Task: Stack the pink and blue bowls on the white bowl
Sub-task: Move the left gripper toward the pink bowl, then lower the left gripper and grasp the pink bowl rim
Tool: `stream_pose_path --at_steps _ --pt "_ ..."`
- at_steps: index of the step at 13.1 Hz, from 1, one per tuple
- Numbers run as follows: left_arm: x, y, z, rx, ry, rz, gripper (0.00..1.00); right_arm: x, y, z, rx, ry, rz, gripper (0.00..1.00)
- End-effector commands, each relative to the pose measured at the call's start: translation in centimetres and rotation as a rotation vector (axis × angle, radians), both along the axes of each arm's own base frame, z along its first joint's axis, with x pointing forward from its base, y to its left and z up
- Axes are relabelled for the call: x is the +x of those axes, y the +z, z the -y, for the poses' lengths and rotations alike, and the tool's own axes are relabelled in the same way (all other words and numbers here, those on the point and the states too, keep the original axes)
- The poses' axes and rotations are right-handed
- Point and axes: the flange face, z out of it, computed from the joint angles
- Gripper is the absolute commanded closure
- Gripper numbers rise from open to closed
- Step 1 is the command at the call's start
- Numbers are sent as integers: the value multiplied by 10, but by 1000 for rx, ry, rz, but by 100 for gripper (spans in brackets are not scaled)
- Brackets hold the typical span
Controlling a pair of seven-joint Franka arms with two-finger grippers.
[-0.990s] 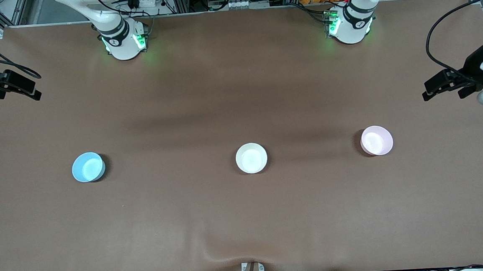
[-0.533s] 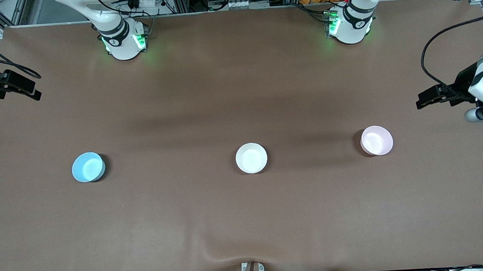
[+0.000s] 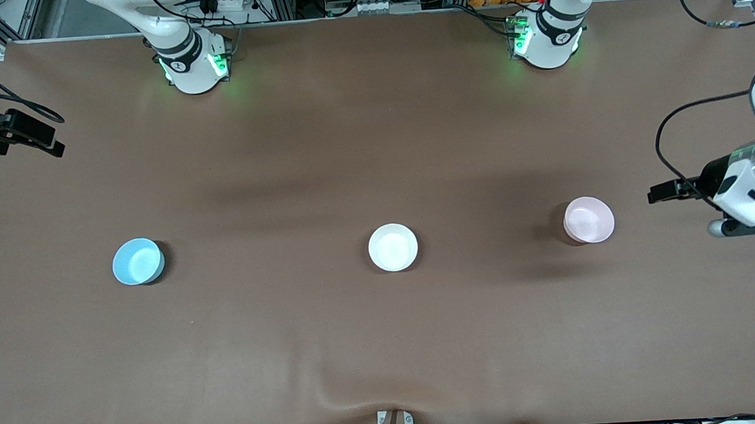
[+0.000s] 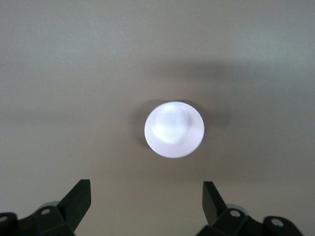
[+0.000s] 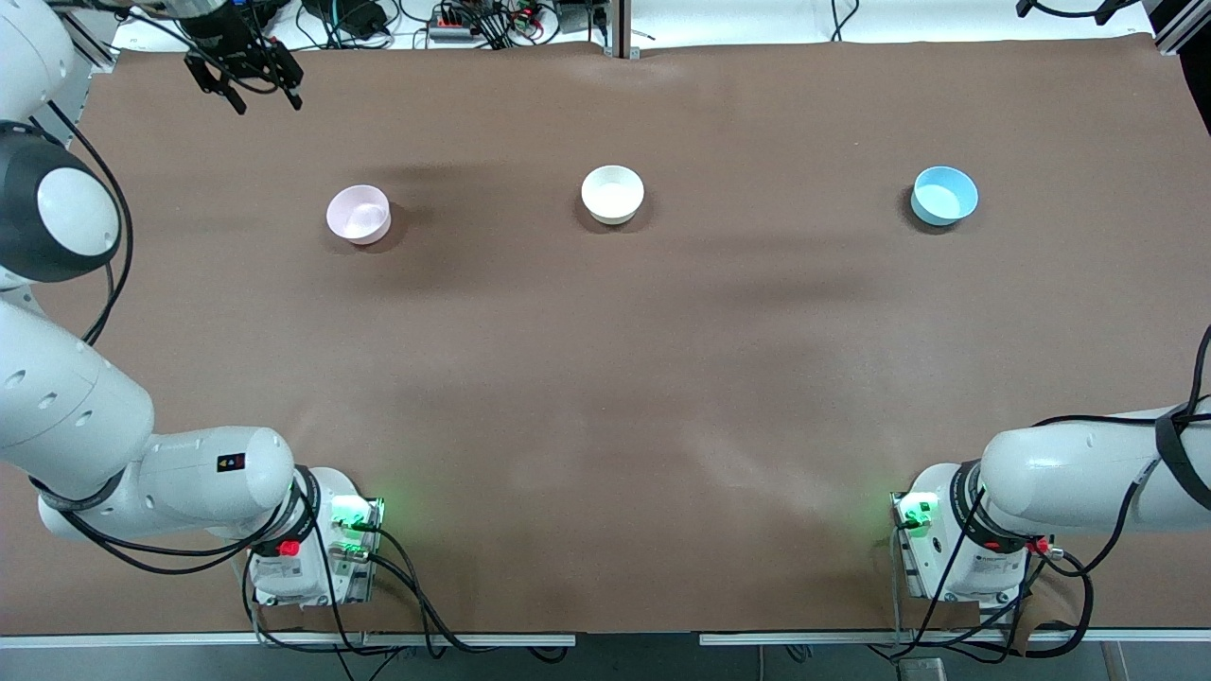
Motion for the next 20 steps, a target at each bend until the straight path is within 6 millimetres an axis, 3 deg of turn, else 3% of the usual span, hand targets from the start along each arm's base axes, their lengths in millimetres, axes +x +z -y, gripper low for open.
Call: stream_pose_path --at_steps 1,4,7,12,15,17,20 --pt "1 -27 0 6 -20 8 0 -6 4 2 6 -14 4 0" --pt "-4 -67 3 5 -57 12 0 -5 3 2 6 -17 2 0" --pt "-14 -107 -10 2 -60 28 0 -5 4 3 3 -17 5 0" --pt "-16 -175 -11 22 -71 105 0 1 7 6 7 -25 38 0" --pt "-12 -194 -4 19 -82 119 0 10 11 2 7 -13 102 0" --pt "-14 -197 -3 17 -83 113 0 14 10 0 9 -10 119 0" --pt "-15 -210 -1 14 -84 102 6 30 2 10 13 -34 159 0"
